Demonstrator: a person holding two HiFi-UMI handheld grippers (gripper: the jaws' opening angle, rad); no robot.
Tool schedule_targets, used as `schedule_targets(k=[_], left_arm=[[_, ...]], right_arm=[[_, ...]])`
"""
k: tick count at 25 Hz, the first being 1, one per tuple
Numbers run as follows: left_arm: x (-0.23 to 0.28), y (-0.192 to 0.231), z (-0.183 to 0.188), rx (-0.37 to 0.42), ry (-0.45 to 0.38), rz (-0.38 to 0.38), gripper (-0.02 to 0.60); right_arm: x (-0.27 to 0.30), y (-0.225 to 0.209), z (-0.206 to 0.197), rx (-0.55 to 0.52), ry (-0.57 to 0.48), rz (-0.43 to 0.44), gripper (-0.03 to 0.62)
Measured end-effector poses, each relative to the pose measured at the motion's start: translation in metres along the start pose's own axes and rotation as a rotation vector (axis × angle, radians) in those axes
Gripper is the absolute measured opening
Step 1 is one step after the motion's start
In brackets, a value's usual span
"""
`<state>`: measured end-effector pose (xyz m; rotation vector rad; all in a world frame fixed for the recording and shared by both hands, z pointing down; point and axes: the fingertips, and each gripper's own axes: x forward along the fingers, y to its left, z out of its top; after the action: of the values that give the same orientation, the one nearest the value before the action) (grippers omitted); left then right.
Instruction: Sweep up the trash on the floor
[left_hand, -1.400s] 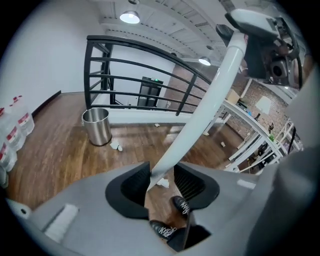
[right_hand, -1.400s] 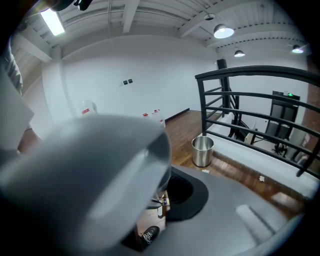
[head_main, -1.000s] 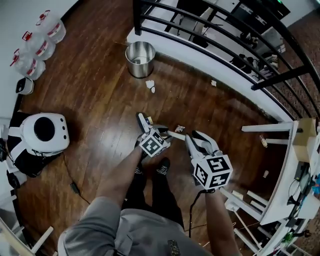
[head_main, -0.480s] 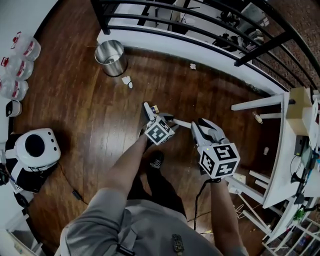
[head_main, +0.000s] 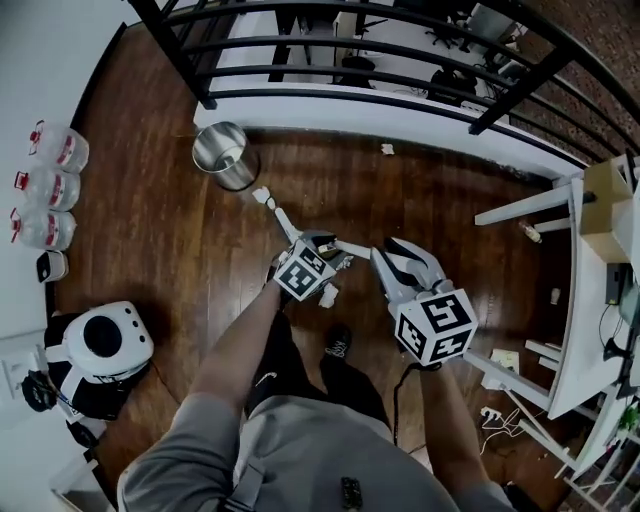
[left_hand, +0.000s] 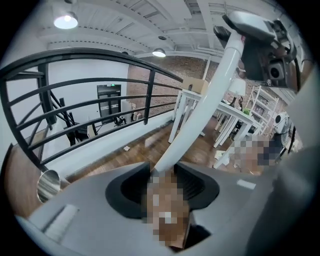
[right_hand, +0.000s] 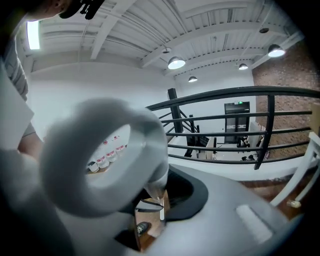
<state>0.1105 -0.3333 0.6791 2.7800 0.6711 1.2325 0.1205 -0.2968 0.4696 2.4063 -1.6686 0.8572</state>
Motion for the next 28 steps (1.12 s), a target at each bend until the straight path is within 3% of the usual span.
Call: schedule_targets(k=[4,8,14,19,28], left_arm=[[-0.013,0.063,0.002,0.056,0.041,-0.022,0.154],[-0.008,0.124,0.002,0.119,0.087,-0.098,0.155],[0.011,0.185,-0.015,0.165,0.183,-0.212,0.152],[0.034,0.166,-0.008,0.224,0.196,-0.32,0.153],[0.076,0.073,0.018,0.332,0.177,-0.475,0.155]], right_arm=[[0.05,-0.006,0.02,0.095,-0.012,-0.04,0.087],[0.108,-0.018,0.035,0.223,-0.016,-0.106,0.087],[0.186,-0.018,0.041,0.258,0.04,-0.207,0.087],[0.171,-0.042,0.029,0.272,0.078,-0.351,0.087],[0.083,-0.076,-0.001,0.364,0.05,-0.546,0.086]])
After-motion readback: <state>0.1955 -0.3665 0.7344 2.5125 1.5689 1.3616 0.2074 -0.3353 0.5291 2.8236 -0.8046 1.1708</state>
